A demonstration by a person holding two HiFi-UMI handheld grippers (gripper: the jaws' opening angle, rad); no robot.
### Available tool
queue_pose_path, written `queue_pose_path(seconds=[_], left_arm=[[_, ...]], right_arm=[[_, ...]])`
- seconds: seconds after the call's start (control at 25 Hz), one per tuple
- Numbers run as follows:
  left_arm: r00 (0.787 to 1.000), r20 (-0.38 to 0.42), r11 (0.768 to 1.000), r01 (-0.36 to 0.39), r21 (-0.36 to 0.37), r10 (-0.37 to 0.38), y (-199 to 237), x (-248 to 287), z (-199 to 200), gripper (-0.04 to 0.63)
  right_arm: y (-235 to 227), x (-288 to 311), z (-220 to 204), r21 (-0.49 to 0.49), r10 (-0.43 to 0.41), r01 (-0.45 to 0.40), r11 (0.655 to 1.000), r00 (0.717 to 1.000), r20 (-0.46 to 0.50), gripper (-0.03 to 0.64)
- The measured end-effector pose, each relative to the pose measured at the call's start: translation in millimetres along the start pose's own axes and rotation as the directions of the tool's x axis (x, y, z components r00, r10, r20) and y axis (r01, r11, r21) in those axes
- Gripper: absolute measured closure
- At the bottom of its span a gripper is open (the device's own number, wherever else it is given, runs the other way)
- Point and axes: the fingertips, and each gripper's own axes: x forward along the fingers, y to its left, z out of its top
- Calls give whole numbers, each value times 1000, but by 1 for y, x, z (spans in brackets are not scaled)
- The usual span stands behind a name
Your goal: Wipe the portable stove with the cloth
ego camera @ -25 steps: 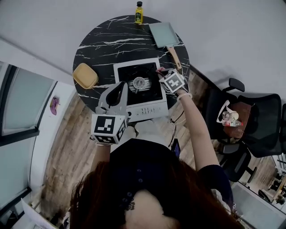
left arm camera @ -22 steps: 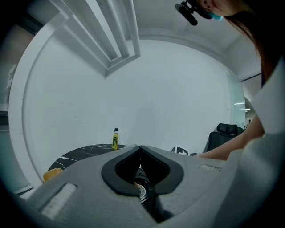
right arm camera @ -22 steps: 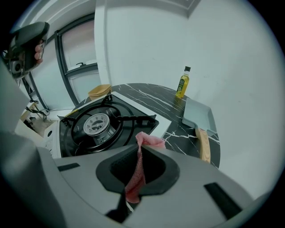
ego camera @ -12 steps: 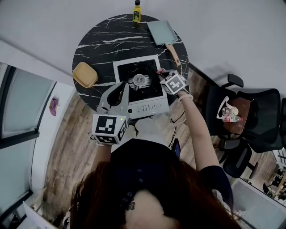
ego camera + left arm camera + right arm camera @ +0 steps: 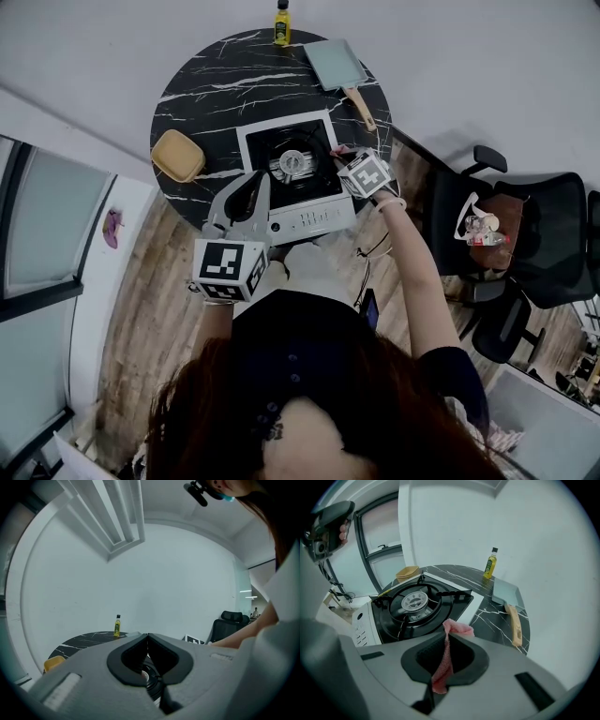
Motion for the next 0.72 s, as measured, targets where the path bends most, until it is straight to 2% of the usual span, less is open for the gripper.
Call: queue_pose_path(seconds=[0.72], left_arm=[[998, 19, 998, 60, 11, -60, -6, -18, -1, 583]], right_arm=[[22, -17, -26, 51, -26, 26, 998, 1000, -12, 597]])
